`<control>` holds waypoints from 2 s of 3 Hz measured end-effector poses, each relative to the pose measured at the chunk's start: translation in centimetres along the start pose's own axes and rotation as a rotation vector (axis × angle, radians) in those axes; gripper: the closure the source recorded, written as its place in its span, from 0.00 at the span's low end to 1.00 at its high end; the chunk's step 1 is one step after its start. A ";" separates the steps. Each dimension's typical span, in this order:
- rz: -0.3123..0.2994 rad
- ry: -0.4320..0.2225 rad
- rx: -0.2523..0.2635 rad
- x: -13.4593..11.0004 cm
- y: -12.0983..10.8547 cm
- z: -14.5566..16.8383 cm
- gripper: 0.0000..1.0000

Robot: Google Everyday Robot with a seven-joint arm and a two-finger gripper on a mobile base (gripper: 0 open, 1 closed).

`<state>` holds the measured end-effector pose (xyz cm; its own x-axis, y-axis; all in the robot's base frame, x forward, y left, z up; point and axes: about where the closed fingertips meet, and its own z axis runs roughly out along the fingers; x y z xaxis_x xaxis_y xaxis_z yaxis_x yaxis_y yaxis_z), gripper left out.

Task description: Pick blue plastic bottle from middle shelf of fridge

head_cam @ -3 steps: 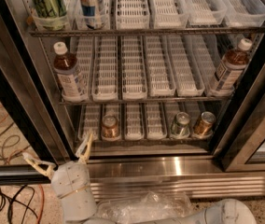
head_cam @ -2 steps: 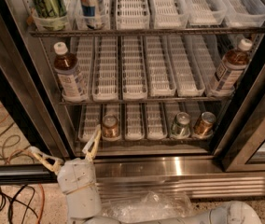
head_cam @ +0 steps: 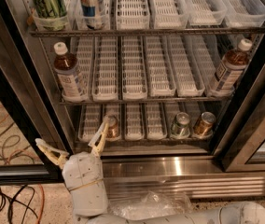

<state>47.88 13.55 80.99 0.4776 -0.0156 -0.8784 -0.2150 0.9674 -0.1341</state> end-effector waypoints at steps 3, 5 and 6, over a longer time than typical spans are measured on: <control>0.000 0.000 0.000 0.0 0.0 0.0 0.65; -0.008 0.003 -0.020 0.1 0.5 0.5 0.49; -0.008 0.004 -0.026 0.1 0.7 0.6 0.29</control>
Offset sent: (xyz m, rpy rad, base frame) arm 0.0000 0.0000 0.0000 0.0000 0.0000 0.0000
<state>48.30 14.38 81.03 0.4760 -0.0246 -0.8791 -0.2331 0.9603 -0.1531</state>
